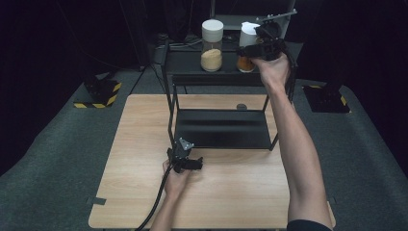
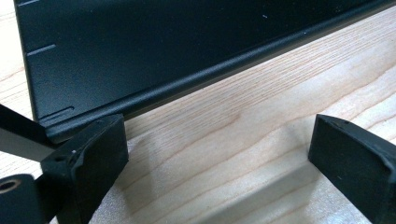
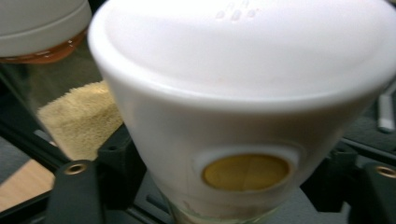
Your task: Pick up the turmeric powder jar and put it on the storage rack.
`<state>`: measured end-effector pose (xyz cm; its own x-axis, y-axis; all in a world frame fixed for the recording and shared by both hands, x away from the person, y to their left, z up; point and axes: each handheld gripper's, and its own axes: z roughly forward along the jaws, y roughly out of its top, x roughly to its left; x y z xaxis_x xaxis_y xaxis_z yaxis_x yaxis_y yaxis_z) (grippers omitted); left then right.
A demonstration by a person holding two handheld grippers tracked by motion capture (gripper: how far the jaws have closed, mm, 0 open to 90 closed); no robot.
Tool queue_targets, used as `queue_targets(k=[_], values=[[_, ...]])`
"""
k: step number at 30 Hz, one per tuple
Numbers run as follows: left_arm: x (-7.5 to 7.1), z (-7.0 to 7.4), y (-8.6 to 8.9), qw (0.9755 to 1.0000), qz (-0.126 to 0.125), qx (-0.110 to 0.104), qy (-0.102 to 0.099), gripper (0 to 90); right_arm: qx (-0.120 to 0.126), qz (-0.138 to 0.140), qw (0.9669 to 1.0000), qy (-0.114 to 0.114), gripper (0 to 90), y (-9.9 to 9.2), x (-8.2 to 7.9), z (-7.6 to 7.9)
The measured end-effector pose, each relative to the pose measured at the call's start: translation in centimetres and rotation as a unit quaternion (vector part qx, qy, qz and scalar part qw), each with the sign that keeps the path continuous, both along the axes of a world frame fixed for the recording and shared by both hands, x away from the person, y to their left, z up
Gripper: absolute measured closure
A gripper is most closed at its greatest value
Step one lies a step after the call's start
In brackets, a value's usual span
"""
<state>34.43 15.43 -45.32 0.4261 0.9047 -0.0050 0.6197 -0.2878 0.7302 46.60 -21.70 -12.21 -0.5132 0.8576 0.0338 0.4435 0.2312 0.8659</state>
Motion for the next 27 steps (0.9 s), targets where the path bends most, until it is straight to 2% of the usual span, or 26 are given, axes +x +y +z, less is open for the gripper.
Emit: queue_targets(k=[4,7,9,11,15,19,20,23,25,27], values=[[0.0,0.0,0.0,1.0,0.0,0.0,0.0,4.7,0.015,0.005,0.9999,-0.004,13.7,-0.8,-0.4,0.1],[0.0,0.0,0.0,1.0,0.0,0.0,0.0,4.7,0.017,0.009,0.9998,-0.006,10.5,-1.2,-0.8,0.2],[0.0,0.0,0.0,1.0,0.0,0.0,0.0,4.7,0.019,0.011,0.9997,-0.01,10.0,-1.4,-1.0,0.1],[0.0,0.0,0.0,1.0,0.0,0.0,0.0,4.7,0.034,0.019,0.9991,-0.014,8.4,-2.5,-1.5,-0.5],[0.0,0.0,0.0,1.0,0.0,0.001,0.0,4.7,0.031,0.023,0.9992,-0.011,7.2,-3.3,-1.9,-0.5],[0.0,0.0,0.0,1.0,0.0,0.001,0.0,4.7,0.038,0.026,0.9986,-0.027,6.7,-4.0,-2.5,-1.0],[0.0,0.0,0.0,1.0,0.0,0.001,0.0,4.7,0.048,0.027,0.998,-0.031,6.7,-4.6,-2.8,-1.3],[0.0,0.0,0.0,1.0,0.0,0.001,0.0,4.7,0.045,0.026,0.9982,-0.03,6.1,-4.8,-3.0,-1.3],[0.0,0.0,0.0,1.0,0.0,0.001,0.0,4.7,0.048,0.023,0.9977,-0.042,6.5,-5.3,-3.7,-1.7],[0.0,0.0,0.0,1.0,0.0,0.001,0.0,4.7,0.05,0.022,0.9975,-0.044,6.8,-5.4,-3.9,-1.7]])
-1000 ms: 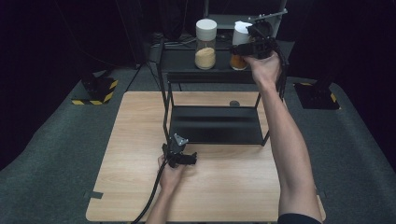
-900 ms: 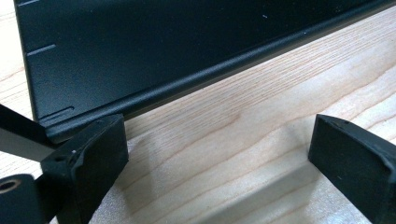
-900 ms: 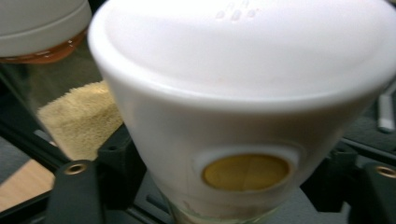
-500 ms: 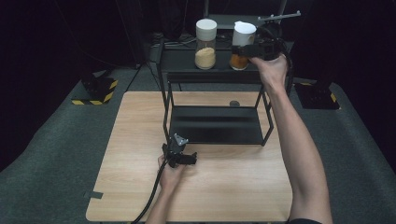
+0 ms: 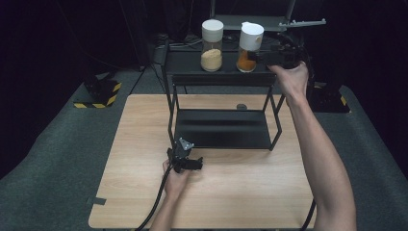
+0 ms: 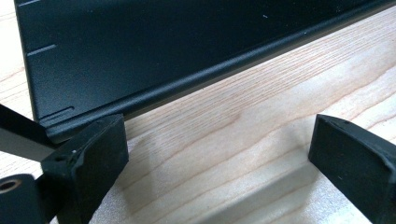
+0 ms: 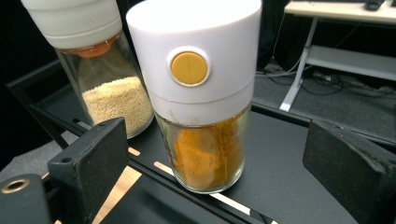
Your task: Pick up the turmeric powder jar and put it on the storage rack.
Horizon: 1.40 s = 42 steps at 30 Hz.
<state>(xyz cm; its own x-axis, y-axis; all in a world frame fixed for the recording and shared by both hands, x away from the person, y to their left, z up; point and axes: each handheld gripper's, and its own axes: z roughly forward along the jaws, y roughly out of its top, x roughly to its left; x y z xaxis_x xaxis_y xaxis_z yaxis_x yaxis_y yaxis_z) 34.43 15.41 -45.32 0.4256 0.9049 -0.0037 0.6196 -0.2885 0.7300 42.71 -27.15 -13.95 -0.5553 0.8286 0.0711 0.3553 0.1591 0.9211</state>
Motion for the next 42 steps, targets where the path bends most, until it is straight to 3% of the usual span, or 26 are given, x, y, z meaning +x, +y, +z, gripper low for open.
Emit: queue_targets(k=[3,21,42], values=[[0.0,0.0,0.0,1.0,-0.001,0.001,-0.001,4.7,-0.009,-0.005,0.9999,0.002,7.5,-0.2,-0.4,0.1],[0.0,0.0,0.1,1.0,-0.001,0.0,0.0,4.7,-0.011,0.001,0.9999,0.007,8.0,-1.6,-1.3,-0.6],[0.0,0.0,0.1,1.0,-0.001,0.001,0.0,4.7,0.006,0.0,1.0,0.006,8.4,-4.1,-2.4,-2.2]])
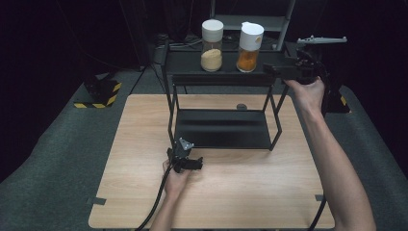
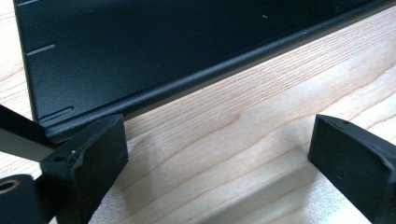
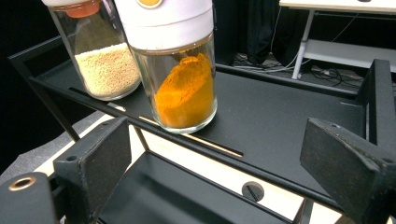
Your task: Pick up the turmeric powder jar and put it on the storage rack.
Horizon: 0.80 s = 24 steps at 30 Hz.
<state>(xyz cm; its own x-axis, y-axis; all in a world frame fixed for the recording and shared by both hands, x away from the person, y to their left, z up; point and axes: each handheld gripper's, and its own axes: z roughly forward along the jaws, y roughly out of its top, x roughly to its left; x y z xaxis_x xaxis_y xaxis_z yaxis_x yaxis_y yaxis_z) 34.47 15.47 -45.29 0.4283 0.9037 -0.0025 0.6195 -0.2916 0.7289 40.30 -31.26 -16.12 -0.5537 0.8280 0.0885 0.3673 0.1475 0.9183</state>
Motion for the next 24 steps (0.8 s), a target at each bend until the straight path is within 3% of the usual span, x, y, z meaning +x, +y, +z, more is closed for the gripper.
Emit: queue_targets(k=[24], values=[[0.0,0.0,0.0,1.0,0.0,-0.001,0.0,4.7,-0.011,-0.004,0.9999,-0.002,8.8,-1.8,-1.9,-2.1]])
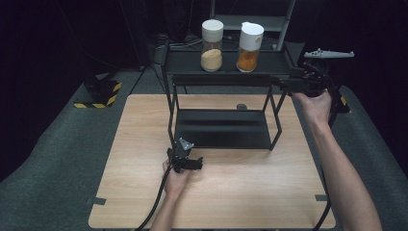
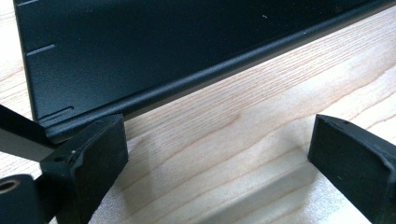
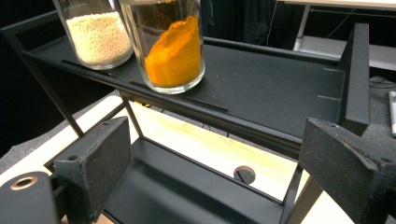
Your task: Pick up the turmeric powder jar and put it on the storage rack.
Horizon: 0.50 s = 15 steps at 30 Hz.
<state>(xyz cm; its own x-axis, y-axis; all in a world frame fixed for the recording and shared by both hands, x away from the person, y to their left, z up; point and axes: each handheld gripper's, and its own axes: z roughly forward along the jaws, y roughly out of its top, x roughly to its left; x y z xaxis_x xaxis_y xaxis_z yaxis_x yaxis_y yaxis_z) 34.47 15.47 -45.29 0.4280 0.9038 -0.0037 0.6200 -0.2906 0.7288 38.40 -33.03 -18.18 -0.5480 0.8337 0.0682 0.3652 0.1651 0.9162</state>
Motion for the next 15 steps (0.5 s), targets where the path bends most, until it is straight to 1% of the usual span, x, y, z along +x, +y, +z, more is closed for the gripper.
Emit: queue_targets(k=[5,15], values=[[0.0,0.0,0.0,1.0,0.0,0.0,0.0,4.7,0.006,0.002,1.0,-0.001,8.9,-0.5,-0.5,-0.6],[0.0,0.0,0.0,1.0,0.0,0.0,0.0,4.7,0.011,0.007,0.9999,-0.001,9.2,-1.0,-1.0,-1.6]])
